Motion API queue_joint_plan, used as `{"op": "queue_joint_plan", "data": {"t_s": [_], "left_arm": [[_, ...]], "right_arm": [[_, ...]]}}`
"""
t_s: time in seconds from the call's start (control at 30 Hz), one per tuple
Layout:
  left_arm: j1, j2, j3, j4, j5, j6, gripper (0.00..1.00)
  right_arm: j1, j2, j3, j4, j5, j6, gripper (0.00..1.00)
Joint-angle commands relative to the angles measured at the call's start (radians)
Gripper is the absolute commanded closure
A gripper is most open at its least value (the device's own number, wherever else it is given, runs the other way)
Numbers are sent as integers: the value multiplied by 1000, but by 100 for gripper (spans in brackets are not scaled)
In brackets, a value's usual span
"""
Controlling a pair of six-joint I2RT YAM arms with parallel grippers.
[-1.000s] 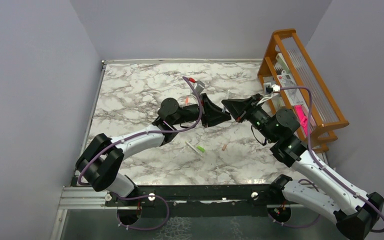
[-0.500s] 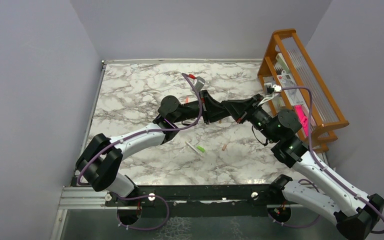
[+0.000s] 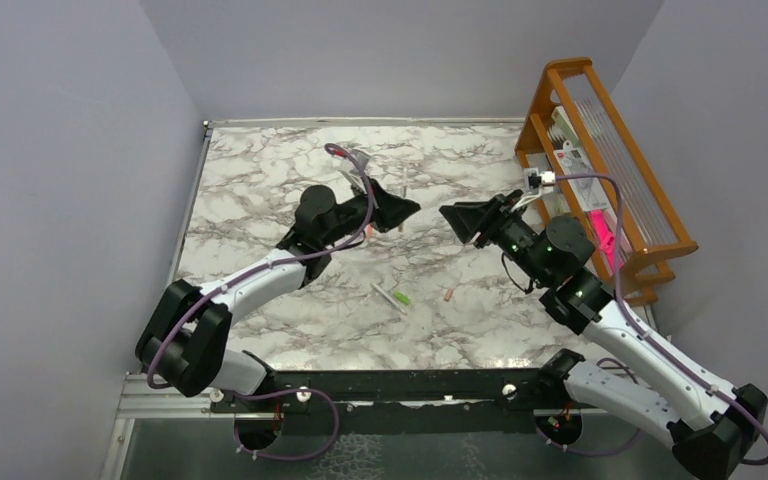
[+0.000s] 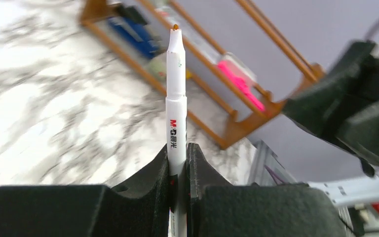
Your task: Insert the pens into the pen caps
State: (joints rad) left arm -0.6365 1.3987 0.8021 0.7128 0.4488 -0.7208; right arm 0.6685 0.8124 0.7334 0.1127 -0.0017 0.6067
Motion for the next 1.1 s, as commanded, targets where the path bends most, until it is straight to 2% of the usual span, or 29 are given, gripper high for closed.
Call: {"op": "queue_joint_plan", "data": {"t_s": [0.0,0.07,0.17,0.27,0.4,0.6,0.77,1.07], "left_arm": [[130,-38,-93,-75,-53,-125,100],[167,-64,-133,-83,-76,-152,100],[192,-103,-160,-110,-102,-140,100],[209,-120,-161,-137,-101,-121,100],[223,-121,-159,-155,-97,-105,100],[231,-100,-146,-161,-85,-94,100],[234,-94,-142,-162,-77,-95,100],[238,-95,-141,-172,-64,-89,100]], "right_arm": [[5,75,-41,-41,-9,-7,55],[5,137,-57,-45,-44,-21,59],[6,231,-70,-78,-93,-19,81],[7,298,-126,-52,-130,11,98],[24,397,-177,-3,-182,39,99],[89,569,-99,-72,-210,19,99],[150,635,-100,-34,-195,52,99],[155,699,-99,-25,-158,67,99]]}}
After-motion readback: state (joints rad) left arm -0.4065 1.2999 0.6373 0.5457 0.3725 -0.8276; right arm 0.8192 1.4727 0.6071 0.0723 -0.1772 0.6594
